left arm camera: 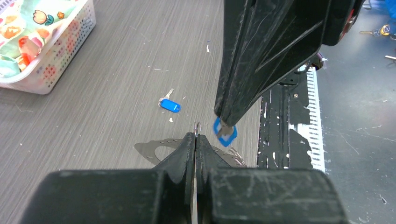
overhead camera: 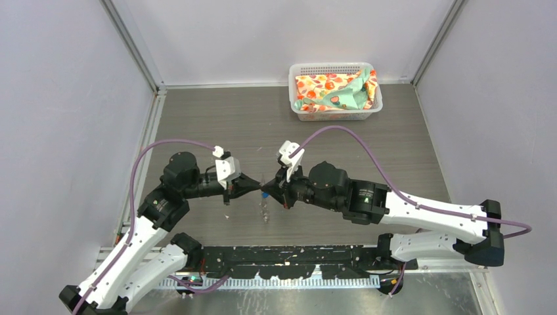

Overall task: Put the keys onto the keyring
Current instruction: Insert the key onto the keyring.

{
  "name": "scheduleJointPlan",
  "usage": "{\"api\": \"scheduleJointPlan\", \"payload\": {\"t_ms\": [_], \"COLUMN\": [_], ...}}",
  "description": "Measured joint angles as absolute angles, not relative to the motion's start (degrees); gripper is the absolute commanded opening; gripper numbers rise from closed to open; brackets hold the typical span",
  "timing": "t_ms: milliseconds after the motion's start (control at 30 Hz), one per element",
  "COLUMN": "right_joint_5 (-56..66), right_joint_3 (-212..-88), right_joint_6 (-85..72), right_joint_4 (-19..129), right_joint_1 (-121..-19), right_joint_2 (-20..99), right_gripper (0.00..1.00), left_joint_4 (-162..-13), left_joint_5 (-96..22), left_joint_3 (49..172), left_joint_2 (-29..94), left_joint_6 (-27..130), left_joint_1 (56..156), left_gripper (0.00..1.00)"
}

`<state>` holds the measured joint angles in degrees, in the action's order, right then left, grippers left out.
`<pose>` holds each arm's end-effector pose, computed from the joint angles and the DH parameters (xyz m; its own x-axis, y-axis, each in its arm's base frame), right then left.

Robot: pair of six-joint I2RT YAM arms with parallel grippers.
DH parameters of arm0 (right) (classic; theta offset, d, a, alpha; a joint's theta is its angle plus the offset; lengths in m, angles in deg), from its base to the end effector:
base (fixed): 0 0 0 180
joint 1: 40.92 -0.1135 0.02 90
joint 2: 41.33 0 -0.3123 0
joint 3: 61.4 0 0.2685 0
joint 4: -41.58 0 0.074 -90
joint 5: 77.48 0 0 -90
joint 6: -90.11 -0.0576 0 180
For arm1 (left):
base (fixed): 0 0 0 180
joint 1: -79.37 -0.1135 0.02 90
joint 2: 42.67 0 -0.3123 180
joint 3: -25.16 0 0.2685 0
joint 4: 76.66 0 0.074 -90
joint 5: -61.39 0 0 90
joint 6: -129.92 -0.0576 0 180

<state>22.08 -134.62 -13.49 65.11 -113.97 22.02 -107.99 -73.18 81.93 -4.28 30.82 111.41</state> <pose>0.0883 0.2570 0.4078 -0.2777 -0.1157 -0.9537 -0.8549 0.4826 0.1904 0.0990 -0.1097 0.3663 -0.0361 0.1555 -0.9872 0.9757 0.2192 -0.0012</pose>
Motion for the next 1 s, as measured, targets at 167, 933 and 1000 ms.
{"api": "scheduleJointPlan", "payload": {"t_ms": [167,933,1000], "right_joint_5": [20.9,20.4,20.5], "right_joint_3": [-134.7,-133.7,-133.6], "right_joint_6": [-13.5,-15.2,-15.2], "right_joint_4": [64.0,61.2,61.0], "right_joint_1": [-113.3,-112.0,-112.0], "right_joint_2": [23.3,23.4,23.4], "right_gripper": [0.01,0.01,0.01], "left_joint_4": [-107.9,-106.4,-106.2], "left_joint_5": [-73.2,-72.5,-72.2], "left_joint_3": [81.9,81.9,81.9], "left_joint_2": [-4.3,-4.2,-4.2], "left_joint_6": [31.0,33.1,33.5], "left_joint_1": [111.7,111.9,111.9], "left_gripper": [0.0,0.0,0.0]}}
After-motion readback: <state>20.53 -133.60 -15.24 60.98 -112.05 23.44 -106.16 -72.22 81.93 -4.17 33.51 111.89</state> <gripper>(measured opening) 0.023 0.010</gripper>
